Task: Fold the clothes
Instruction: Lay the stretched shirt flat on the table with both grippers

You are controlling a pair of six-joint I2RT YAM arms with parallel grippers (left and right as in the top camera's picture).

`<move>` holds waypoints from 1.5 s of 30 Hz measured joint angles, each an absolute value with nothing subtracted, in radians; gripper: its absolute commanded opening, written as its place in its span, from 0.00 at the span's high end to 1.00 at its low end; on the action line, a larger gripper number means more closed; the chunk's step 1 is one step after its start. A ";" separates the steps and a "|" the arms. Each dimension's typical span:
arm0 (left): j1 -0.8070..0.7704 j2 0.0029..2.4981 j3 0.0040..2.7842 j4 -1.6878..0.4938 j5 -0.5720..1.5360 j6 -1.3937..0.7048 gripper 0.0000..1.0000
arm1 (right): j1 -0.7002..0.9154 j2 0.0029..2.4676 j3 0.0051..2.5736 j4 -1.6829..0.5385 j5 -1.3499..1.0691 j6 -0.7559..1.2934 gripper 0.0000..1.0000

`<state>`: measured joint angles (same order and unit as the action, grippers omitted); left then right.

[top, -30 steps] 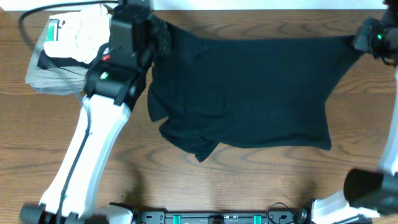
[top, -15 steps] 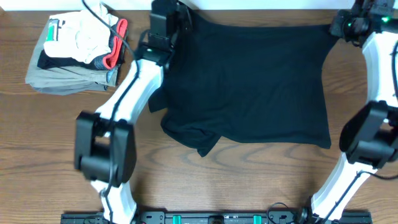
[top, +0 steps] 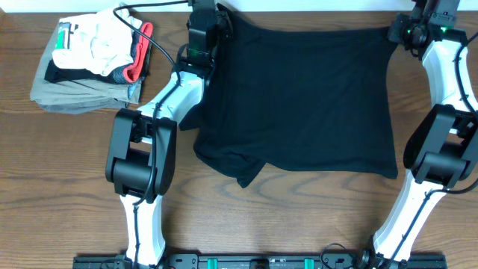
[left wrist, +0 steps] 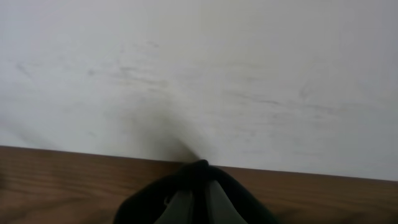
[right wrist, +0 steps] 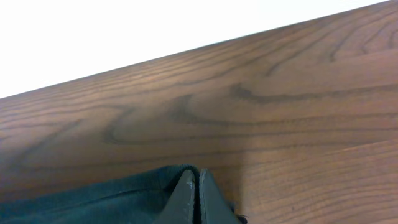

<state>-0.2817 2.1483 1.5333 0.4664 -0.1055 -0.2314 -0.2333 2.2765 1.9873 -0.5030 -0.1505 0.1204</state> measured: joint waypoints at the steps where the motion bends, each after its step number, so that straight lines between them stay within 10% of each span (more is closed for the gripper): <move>1: -0.278 2.148 1.533 0.459 -0.105 -0.231 0.94 | -0.233 2.281 1.987 -0.503 -0.153 0.120 0.99; 26: -0.271 1.917 1.540 -0.525 -0.055 -0.231 0.94 | -0.263 2.288 1.987 -0.928 -0.188 0.102 0.99; 45: -0.271 1.922 1.515 -0.735 0.012 -0.231 0.94 | -0.270 2.288 1.987 -1.069 -0.192 0.094 0.99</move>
<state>-0.2710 1.9217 1.5150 -0.7345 0.0116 -0.2310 -0.2699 2.2879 1.9873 -1.0695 -0.1925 0.0940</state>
